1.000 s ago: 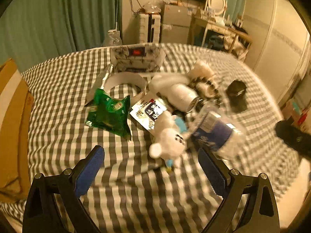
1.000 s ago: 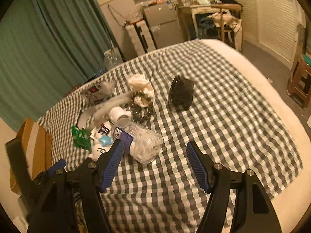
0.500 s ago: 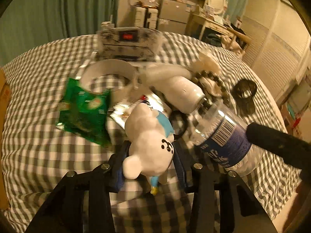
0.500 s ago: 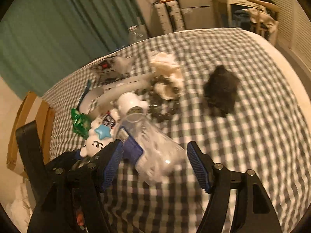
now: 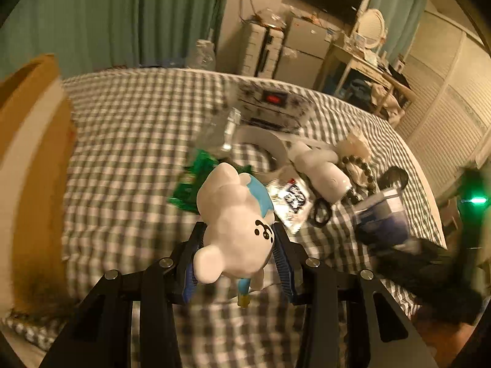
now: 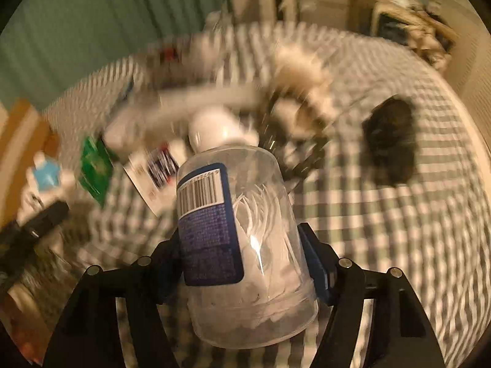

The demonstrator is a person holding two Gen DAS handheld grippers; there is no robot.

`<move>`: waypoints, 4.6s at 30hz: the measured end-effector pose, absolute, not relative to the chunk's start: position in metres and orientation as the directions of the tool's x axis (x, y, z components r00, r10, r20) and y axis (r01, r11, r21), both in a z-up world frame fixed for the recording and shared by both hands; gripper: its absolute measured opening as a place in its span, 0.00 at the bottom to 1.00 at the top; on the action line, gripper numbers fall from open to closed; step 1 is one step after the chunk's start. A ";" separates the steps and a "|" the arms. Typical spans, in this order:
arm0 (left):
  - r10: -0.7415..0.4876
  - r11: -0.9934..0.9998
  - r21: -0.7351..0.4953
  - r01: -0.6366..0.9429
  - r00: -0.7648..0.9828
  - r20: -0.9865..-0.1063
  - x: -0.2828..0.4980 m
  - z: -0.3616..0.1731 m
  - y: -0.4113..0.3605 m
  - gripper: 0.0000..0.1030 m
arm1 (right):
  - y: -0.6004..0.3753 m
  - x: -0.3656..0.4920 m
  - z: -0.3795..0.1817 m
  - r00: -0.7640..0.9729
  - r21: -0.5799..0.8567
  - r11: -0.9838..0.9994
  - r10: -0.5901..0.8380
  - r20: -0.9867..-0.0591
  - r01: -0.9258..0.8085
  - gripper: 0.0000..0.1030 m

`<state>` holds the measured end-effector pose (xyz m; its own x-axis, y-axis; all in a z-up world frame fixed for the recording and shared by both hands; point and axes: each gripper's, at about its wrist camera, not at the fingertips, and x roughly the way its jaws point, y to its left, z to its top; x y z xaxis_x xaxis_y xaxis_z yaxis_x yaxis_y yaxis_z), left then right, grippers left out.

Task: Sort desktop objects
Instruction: 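Carry the bear figure and clear cup into the cardboard box and release both, then grasp the green snack bag with the left tool while the right tool grasps the black pouch, then carry the snack bag and black pouch into the cardboard box and release both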

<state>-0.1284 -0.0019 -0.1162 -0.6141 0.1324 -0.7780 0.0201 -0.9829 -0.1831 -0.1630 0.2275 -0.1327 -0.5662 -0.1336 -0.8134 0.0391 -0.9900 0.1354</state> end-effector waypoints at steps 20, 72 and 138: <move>0.137 -0.959 -0.274 0.065 -0.741 -0.657 -0.035 0.000 -0.124 0.42 | 0.117 -0.035 0.021 -0.720 0.202 -0.958 -0.285 -0.633 0.202 0.66; 0.069 -0.958 -0.251 0.139 -0.737 -0.672 -0.048 -0.006 -0.182 0.93 | 0.069 -0.096 0.010 -0.717 0.284 -0.945 -0.311 -0.624 0.162 0.90; 0.239 -0.967 -0.242 -0.084 -0.636 -0.734 -0.081 -0.073 -0.021 0.35 | 0.242 -0.069 -0.068 -0.690 0.551 -0.831 -0.353 -0.632 -0.079 0.45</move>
